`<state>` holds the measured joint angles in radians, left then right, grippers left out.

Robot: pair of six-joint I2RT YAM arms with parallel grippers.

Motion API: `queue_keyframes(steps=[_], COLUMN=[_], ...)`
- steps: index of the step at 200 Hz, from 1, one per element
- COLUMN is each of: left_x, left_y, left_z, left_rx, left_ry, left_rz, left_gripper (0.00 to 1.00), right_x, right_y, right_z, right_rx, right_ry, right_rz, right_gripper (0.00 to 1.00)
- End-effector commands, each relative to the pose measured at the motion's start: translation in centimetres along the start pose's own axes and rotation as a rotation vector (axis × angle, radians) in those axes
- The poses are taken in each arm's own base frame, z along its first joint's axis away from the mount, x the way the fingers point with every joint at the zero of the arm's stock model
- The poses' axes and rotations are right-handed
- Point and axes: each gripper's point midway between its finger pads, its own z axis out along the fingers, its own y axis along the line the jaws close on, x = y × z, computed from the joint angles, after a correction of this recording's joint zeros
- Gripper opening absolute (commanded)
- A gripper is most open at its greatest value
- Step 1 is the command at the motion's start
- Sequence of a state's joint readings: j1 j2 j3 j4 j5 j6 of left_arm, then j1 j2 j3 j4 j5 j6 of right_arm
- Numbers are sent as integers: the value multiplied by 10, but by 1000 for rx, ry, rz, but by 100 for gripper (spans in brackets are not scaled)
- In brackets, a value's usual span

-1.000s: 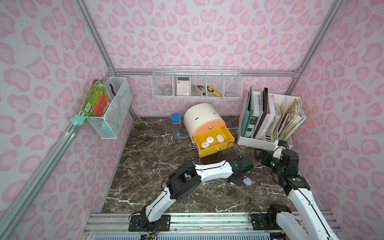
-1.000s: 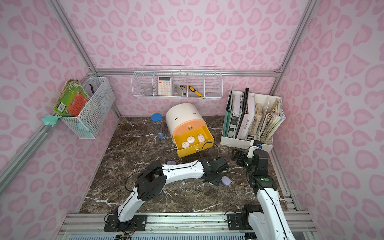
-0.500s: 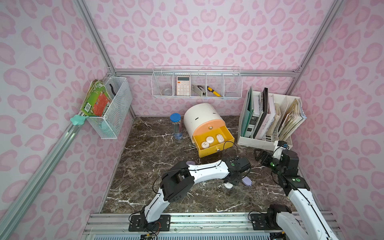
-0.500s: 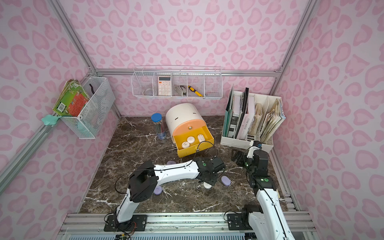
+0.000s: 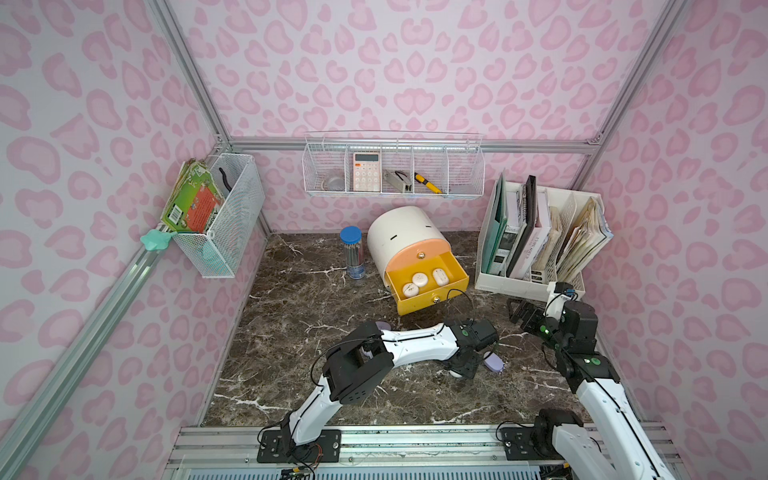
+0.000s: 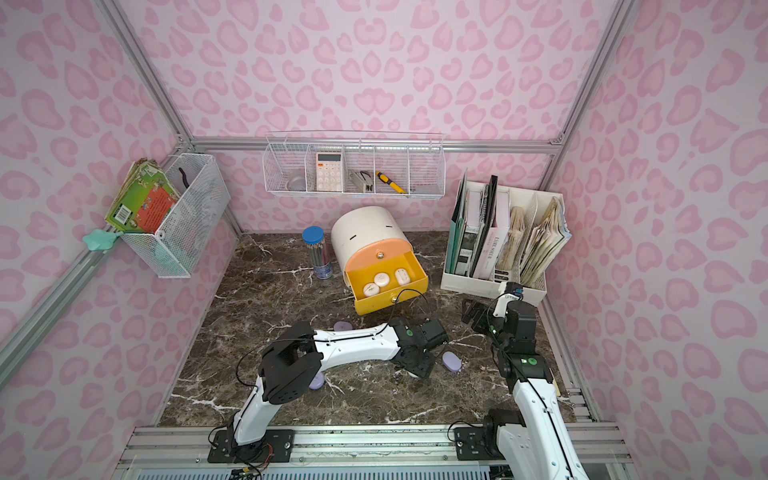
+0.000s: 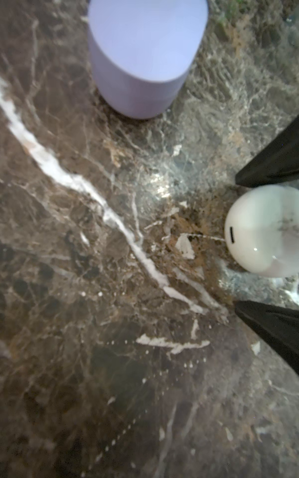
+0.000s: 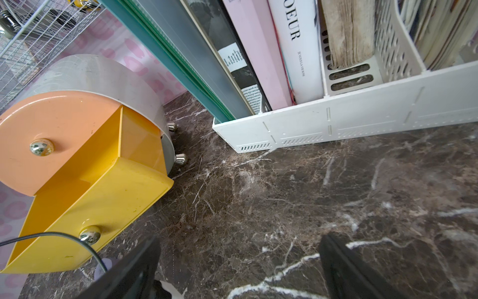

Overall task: Put the bluetooth earphones in the drawer according to color
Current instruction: Pick up the Bluetooth earphone from the center of the board.

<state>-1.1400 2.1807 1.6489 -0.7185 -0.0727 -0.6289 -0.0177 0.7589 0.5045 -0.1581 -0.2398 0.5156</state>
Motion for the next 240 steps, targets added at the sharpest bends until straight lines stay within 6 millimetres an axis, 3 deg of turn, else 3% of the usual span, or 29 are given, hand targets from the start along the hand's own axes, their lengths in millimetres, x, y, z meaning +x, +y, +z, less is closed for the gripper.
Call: queue_keyframes(steps=[1, 53, 95, 148, 186, 240], left_x=[15, 21, 14, -10, -28, -61], left_y=[0, 13, 20, 30, 51, 85], left_z=[8, 12, -4, -50, -85, -155], left_rx=[6, -77, -110, -112, -107, -102], left_ry=[52, 59, 17, -89, -147, -270], left_rz=[-17, -21, -24, -27, -56, -88], left_gripper=[71, 57, 49, 48, 48, 48], right_x=[-1, 1, 2, 4, 5, 8], right_y=[2, 2, 1, 2, 4, 4], right_z=[0, 1, 1, 2, 2, 2], right_rx=[-11, -16, -14, -26, -35, -45], right_ry=[-6, -2, -1, 5, 8, 12], right_rz=[-3, -1, 0, 10, 13, 20], right_gripper=[98, 99, 98, 99, 99, 98])
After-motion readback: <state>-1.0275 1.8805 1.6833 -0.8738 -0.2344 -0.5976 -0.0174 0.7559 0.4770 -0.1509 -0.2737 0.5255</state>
